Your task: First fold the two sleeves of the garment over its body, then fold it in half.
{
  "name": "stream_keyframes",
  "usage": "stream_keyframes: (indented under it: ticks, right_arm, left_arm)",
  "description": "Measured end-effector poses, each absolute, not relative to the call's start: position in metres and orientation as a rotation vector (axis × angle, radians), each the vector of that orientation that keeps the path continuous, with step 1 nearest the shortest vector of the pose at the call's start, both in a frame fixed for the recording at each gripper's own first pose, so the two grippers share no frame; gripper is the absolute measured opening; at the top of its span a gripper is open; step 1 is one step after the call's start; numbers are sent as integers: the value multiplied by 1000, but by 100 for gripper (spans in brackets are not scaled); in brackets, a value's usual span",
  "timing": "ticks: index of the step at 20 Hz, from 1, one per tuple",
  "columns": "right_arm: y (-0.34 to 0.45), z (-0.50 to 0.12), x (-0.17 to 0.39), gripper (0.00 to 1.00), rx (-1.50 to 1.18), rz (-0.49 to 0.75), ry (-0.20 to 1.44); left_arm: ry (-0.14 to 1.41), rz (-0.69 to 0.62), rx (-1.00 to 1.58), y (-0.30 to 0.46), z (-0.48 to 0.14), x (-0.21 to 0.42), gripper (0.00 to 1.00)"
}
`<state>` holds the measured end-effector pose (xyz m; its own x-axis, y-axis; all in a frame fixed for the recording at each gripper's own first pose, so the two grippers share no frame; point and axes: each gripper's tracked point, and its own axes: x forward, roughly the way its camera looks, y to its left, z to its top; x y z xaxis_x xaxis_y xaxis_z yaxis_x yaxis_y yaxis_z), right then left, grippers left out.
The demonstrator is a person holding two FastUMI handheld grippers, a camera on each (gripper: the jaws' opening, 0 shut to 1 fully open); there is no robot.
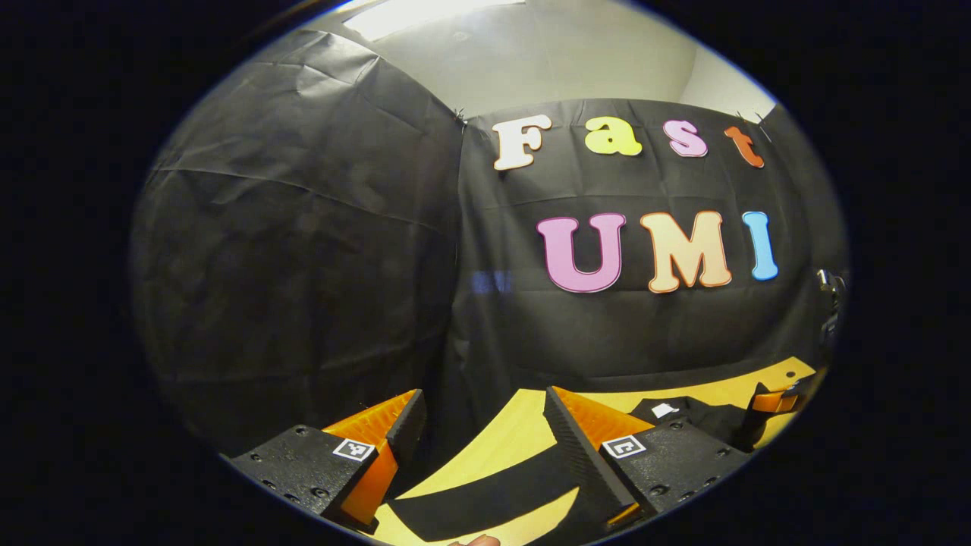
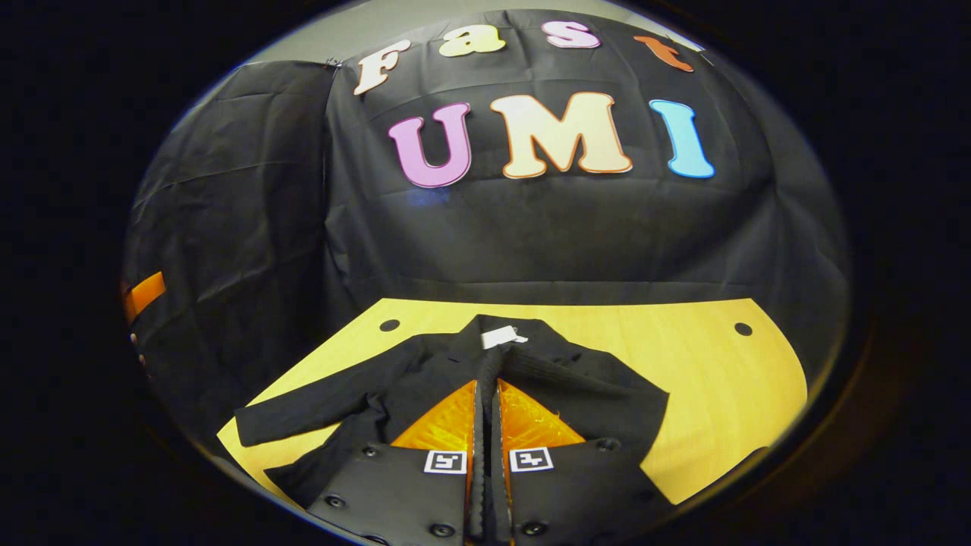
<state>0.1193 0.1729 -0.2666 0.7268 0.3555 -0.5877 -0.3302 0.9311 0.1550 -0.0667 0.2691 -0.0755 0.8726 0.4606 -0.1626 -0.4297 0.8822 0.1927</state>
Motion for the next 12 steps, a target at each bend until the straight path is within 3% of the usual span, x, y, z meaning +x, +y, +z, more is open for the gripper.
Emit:
stream_keyframes:
  ticks: [12]
  right_arm:
    - [286, -323, 161, 6, -14, 405, 736]
  left_arm:
    - [295, 462, 139, 352, -118, -66, 93]
